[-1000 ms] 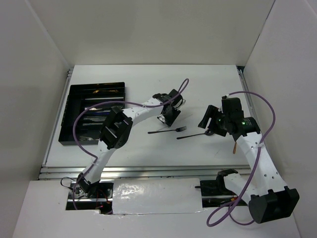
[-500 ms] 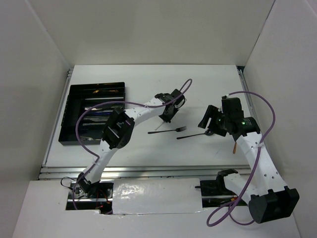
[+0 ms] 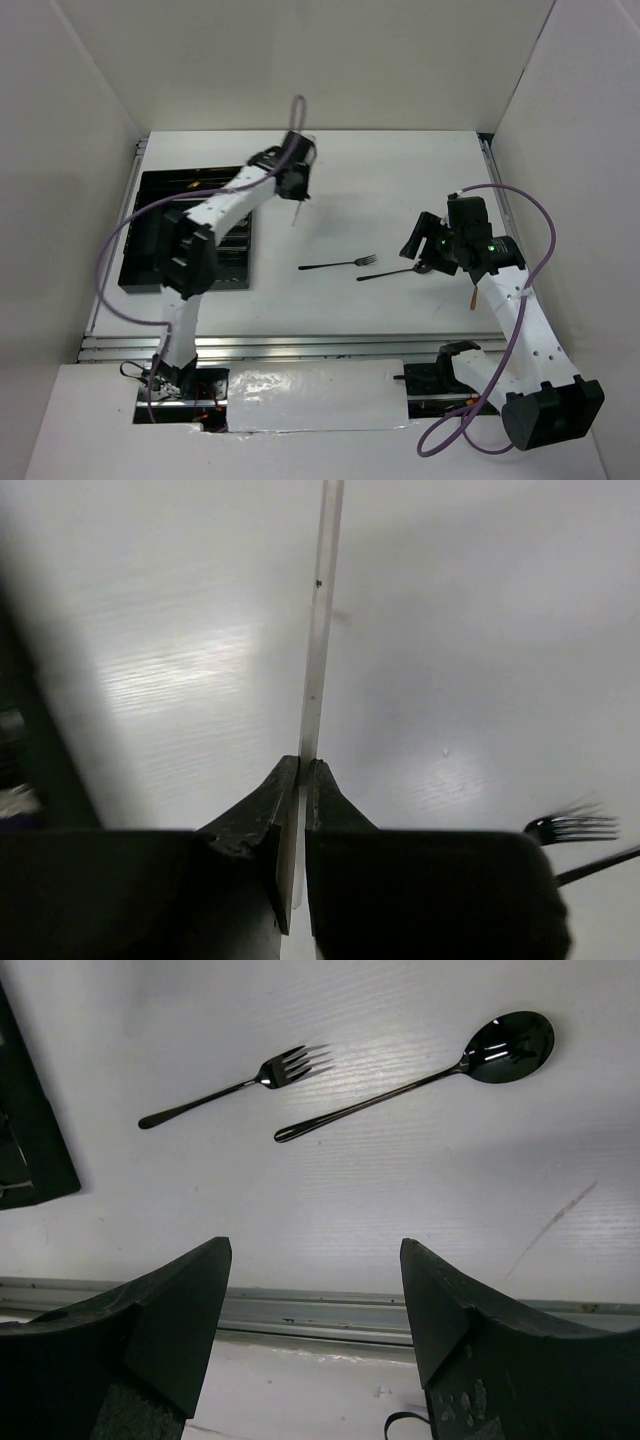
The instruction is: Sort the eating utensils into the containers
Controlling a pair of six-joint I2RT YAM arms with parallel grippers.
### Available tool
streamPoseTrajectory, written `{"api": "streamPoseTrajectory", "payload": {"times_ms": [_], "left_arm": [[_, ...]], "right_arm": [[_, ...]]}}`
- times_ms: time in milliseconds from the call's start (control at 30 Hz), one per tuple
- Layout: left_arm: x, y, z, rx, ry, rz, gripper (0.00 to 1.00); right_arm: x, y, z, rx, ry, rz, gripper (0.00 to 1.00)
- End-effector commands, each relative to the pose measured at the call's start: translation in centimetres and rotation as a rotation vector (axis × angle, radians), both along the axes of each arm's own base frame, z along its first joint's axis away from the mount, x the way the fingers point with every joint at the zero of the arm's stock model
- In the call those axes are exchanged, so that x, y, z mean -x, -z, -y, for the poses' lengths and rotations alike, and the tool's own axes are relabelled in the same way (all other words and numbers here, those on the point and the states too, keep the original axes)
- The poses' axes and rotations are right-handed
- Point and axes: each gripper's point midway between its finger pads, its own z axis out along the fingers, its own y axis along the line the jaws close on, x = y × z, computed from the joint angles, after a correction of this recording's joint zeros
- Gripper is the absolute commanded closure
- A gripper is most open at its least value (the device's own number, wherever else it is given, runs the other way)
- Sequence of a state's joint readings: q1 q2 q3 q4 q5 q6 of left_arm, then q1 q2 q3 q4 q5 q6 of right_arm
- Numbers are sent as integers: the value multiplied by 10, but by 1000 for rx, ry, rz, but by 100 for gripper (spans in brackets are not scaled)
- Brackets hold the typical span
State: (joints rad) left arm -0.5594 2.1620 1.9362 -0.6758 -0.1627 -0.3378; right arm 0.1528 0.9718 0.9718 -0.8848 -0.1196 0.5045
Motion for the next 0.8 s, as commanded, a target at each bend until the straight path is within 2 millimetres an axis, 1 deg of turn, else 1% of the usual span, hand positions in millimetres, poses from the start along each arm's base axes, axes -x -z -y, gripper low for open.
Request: {"api": "streamPoseTrajectory", "payload": {"times_ms": [0, 33, 67, 100, 133, 167, 200, 233, 267, 300, 333, 367, 400, 433, 467, 500, 600, 633, 667, 700, 733, 767], "left_arm": [[-35, -112, -58, 337, -340, 217, 100], [-37, -117, -69, 400, -426, 219, 100], [-36, -119, -100, 406, -529, 244, 100], [-37, -123, -112, 427, -606, 265, 100], [-33, -109, -126, 454, -720, 249, 100], [-34, -119, -153, 459, -820, 311, 100], [-32, -118, -166, 472, -902, 327, 100], [-28, -108, -176, 505, -1018, 322, 100], [-27, -110, -195, 503, -1106, 368, 100], [-26, -107, -201, 520, -1160, 376, 100], [-24, -100, -206, 565, -1254, 367, 100], [-22, -95, -215, 564, -1321, 374, 100], [-25, -97, -218, 636, -1418, 387, 100], [-16, -86, -224, 606, -1502, 383, 100], [-14, -83, -227, 628, -1556, 392, 100], [-12, -75, -227, 684, -1636, 396, 100], [-22, -73, -230, 790, -1721, 444, 100], [-24, -62, -234, 770, -1752, 430, 100], [-25, -56, -238, 763, -1780, 421, 100], [-31, -58, -238, 791, -1803, 412, 100], [-34, -46, -244, 777, -1835, 392, 100], [-37, -43, -245, 791, -1843, 387, 100]], "right_arm": [[0, 2, -1, -2, 2, -3, 24], [-1, 4, -1, -3, 1, -9, 24], [0, 6, -2, -4, -2, -16, 24], [-1, 7, -2, -4, 0, -16, 24], [-1, 8, -3, -5, -4, -21, 24], [-2, 9, -4, -11, -5, -23, 24], [-3, 10, -5, -10, -8, -25, 24], [-4, 11, -4, -8, -9, -27, 24], [-5, 13, -5, -11, -11, -38, 24], [-6, 14, -6, -12, -13, -40, 24], [-7, 16, -6, -12, -12, -43, 24], [-8, 18, -6, -11, -14, -54, 24], [-9, 19, -7, -10, -16, -57, 24], [-11, 22, -7, -9, -16, -66, 24], [-11, 25, -7, -9, -17, -75, 24], [-12, 25, -7, -7, -21, -76, 24], [-14, 29, -6, 4, -20, -93, 24], [-13, 29, -5, 7, -17, -98, 24], [-14, 31, -4, 18, -19, -104, 24], [-14, 32, -1, 33, -14, -106, 24], [-14, 32, 0, 41, -11, -111, 24], [-15, 35, 2, 54, -13, -124, 24]]}}
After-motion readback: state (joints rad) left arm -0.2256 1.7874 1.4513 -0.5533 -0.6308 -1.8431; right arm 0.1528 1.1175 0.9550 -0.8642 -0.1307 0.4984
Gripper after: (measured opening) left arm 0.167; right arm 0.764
